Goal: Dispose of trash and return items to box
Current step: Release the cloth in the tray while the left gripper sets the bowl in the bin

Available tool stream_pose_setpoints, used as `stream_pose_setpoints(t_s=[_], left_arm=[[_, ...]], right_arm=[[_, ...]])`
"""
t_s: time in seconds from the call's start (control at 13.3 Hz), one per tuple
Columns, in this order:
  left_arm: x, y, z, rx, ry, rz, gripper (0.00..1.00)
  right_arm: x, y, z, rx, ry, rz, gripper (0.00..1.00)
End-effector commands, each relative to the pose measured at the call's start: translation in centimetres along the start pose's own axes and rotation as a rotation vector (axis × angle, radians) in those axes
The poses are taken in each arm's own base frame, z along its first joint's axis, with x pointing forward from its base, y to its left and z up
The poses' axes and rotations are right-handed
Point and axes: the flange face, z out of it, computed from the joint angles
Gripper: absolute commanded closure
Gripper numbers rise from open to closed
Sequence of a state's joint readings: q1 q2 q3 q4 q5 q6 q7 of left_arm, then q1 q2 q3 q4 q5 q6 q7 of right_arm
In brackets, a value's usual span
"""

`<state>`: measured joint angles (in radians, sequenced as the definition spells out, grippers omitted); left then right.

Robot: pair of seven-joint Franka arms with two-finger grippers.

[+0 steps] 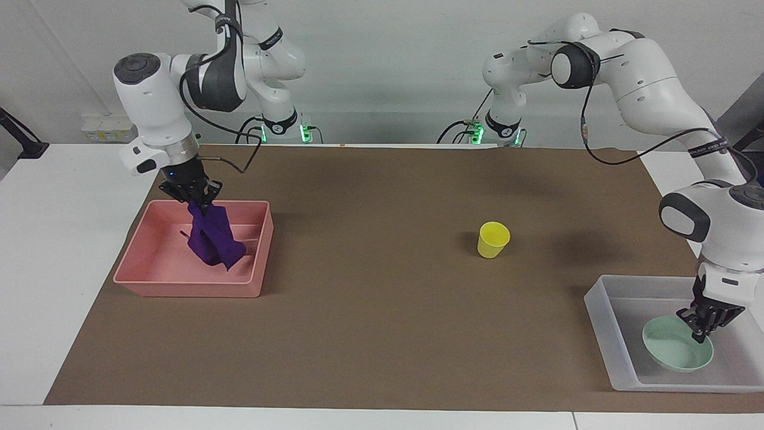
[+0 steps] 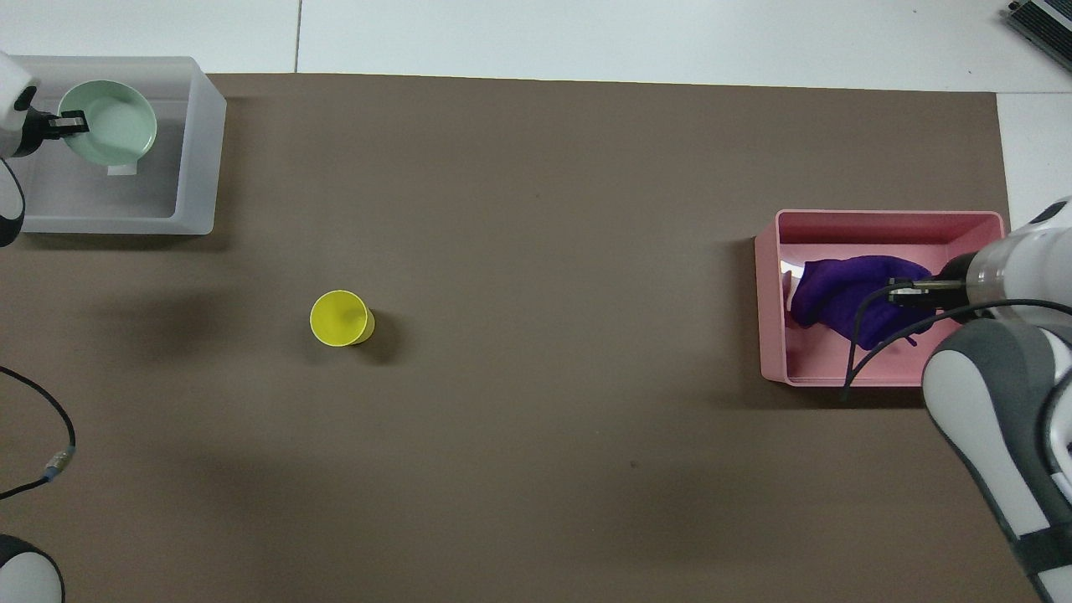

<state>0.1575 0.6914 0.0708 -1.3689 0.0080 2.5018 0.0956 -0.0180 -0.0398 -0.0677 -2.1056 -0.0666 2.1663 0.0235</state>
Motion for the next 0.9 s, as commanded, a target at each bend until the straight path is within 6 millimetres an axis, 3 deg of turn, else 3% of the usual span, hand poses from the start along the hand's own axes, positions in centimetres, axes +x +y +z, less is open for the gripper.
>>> stream_pose_setpoints(t_s=[0.0, 0.07, 0.15, 0.22, 0.38, 0.45, 0.53, 0.6, 0.67, 0.82], left_arm=[[-1.2, 0.1, -1.3, 0.013, -0.010, 0.016, 0.94], [-1.3, 0.1, -1.3, 0.012, -0.021, 0.017, 0.78], [-1.4, 0.3, -1.2, 0.009, -0.034, 0.020, 0.68], [-1.4, 0.5, -1.7, 0.006, -0.049, 0.023, 0.64], [-1.2, 0.9, -2.8, 0.002, -0.068, 0.028, 0.47], [-1.1, 1.0, -3.7, 0.000, -0.079, 0.028, 0.37], [-0.8, 1.0, -5.2, -0.002, -0.089, 0.030, 0.28], [-0.6, 1.7, -6.9, -0.011, -0.105, 0.038, 0.21], [-0.8, 2.4, -8.8, -0.019, -0.130, 0.056, 0.21], [-2.3, 4.5, -12.8, -0.039, -0.149, 0.086, 0.15]], right_arm=[[0.4, 1.3, 4.7, -0.006, 0.002, 0.009, 1.00], [0.7, 1.2, 6.2, -0.007, -0.008, 0.013, 1.00], [1.0, 1.2, 8.0, -0.007, -0.005, 0.013, 1.00], [1.1, 1.2, 8.7, -0.007, 0.001, 0.009, 1.00], [1.2, 1.4, 8.7, -0.008, 0.002, 0.011, 1.00], [1.2, 1.4, 8.7, -0.008, -0.001, 0.016, 0.44], [1.4, 1.2, 8.4, -0.008, -0.001, 0.015, 0.00], [1.6, 0.9, 7.7, -0.007, 0.010, 0.013, 0.00], [1.9, 0.8, 6.7, -0.007, 0.020, 0.016, 0.00], [2.5, -0.2, 3.7, -0.007, 0.010, 0.062, 0.00]])
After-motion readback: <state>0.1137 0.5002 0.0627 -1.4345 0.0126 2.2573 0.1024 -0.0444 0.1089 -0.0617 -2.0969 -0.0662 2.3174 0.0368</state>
